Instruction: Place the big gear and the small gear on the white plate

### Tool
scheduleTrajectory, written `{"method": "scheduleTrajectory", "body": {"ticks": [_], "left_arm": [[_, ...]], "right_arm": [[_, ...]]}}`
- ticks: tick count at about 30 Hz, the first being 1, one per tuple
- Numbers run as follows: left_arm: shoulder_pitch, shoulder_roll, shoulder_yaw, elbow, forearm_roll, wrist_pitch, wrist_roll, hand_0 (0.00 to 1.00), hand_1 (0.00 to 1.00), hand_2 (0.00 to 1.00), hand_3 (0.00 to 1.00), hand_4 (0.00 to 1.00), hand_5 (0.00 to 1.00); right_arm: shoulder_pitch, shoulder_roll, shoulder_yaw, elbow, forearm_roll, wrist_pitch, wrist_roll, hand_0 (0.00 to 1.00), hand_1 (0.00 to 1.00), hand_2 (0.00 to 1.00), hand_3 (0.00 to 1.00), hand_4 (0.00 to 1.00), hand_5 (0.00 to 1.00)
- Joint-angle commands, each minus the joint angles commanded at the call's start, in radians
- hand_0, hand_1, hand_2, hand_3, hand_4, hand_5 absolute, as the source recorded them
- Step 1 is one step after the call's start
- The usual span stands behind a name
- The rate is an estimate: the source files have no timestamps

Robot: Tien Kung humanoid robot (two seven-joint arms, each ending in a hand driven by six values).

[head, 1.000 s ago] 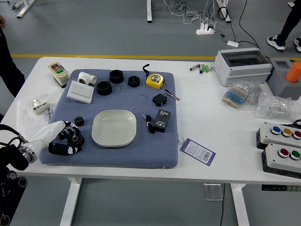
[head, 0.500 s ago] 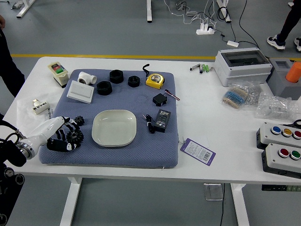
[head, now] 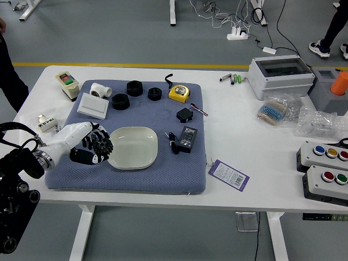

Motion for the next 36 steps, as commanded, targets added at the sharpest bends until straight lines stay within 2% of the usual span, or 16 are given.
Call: {"method": "scheduleTrajectory", "body": {"ticks": [4, 5, 10, 11, 13, 16, 17, 22, 23, 28, 29, 34, 35, 36], "left_arm": [[-0.051, -0.013, 0.042, 0.037, 0.0, 0.01, -0.012, 0.316, 0.364, 0.411, 0.496, 0.258, 0.002], [-0.07, -0.019, 0.056, 0.054, 0.0, 0.016, -0.016, 0.322, 0.387, 0.437, 0.514, 0.338, 0.002], [-0.13, -0.031, 0.108, 0.102, 0.0, 0.023, -0.026, 0.322, 0.387, 0.437, 0.514, 0.338, 0.002], [-0.142, -0.032, 0.12, 0.112, 0.0, 0.022, -0.028, 0.35, 0.447, 0.493, 0.549, 0.47, 0.002], [-0.169, -0.034, 0.153, 0.139, 0.0, 0.022, -0.036, 0.35, 0.447, 0.493, 0.549, 0.47, 0.002], [-0.193, -0.04, 0.177, 0.172, 0.0, 0.03, -0.043, 0.35, 0.447, 0.493, 0.549, 0.47, 0.002], [-0.2, -0.044, 0.184, 0.188, 0.0, 0.035, -0.047, 0.372, 0.478, 0.532, 0.576, 0.599, 0.007], [-0.216, -0.054, 0.197, 0.235, 0.0, 0.055, -0.058, 0.372, 0.478, 0.532, 0.576, 0.599, 0.007], [-0.219, -0.056, 0.198, 0.247, 0.0, 0.058, -0.058, 0.408, 0.524, 0.579, 0.612, 0.913, 0.124], [-0.232, -0.063, 0.198, 0.282, 0.0, 0.081, -0.056, 0.408, 0.524, 0.579, 0.612, 0.913, 0.124], [-0.233, -0.064, 0.198, 0.285, 0.0, 0.083, -0.056, 0.43, 0.564, 0.652, 0.723, 0.998, 0.298], [-0.245, -0.072, 0.189, 0.309, 0.0, 0.093, -0.045, 0.43, 0.564, 0.652, 0.723, 0.998, 0.298], [-0.246, -0.072, 0.188, 0.312, 0.0, 0.09, -0.043, 0.463, 0.624, 0.694, 0.747, 0.998, 0.431], [-0.246, -0.072, 0.187, 0.313, 0.0, 0.089, -0.042, 0.463, 0.624, 0.694, 0.747, 0.998, 0.431]], "right_arm": [[0.003, -0.001, 0.002, 0.0, 0.0, -0.001, 0.0, 0.697, 0.709, 0.737, 0.561, 0.785, 0.637], [0.004, -0.001, 0.001, 0.0, 0.0, -0.001, 0.0, 0.697, 0.709, 0.737, 0.561, 0.786, 0.638], [0.006, -0.001, 0.001, 0.001, -0.001, -0.002, -0.001, 0.697, 0.709, 0.737, 0.561, 0.786, 0.638], [0.006, -0.001, 0.001, 0.001, -0.001, -0.002, 0.0, 0.697, 0.709, 0.737, 0.562, 0.787, 0.638], [0.007, -0.001, 0.003, 0.002, 0.0, -0.002, 0.0, 0.697, 0.709, 0.737, 0.562, 0.787, 0.638], [0.009, -0.001, 0.0, 0.002, 0.002, -0.003, 0.0, 0.697, 0.709, 0.737, 0.562, 0.787, 0.638], [0.009, 0.0, -0.002, 0.002, 0.003, -0.003, 0.0, 0.698, 0.709, 0.737, 0.561, 0.787, 0.638], [0.01, 0.0, -0.005, 0.002, 0.003, -0.003, -0.001, 0.698, 0.709, 0.737, 0.561, 0.787, 0.638], [0.01, 0.0, -0.004, 0.002, 0.003, -0.003, -0.001, 0.698, 0.709, 0.737, 0.561, 0.787, 0.638], [0.011, -0.001, -0.005, 0.002, 0.003, -0.003, -0.001, 0.698, 0.709, 0.737, 0.561, 0.787, 0.638], [0.012, -0.001, -0.005, 0.002, 0.003, -0.003, 0.0, 0.7, 0.71, 0.738, 0.562, 0.787, 0.638], [0.013, -0.001, -0.007, 0.002, 0.005, -0.004, 0.0, 0.7, 0.71, 0.738, 0.562, 0.787, 0.638], [0.013, -0.001, -0.007, 0.002, 0.005, -0.004, 0.0, 0.7, 0.71, 0.738, 0.562, 0.789, 0.641], [0.013, -0.001, -0.007, 0.002, 0.005, -0.004, 0.0, 0.7, 0.71, 0.738, 0.562, 0.789, 0.641]]}}
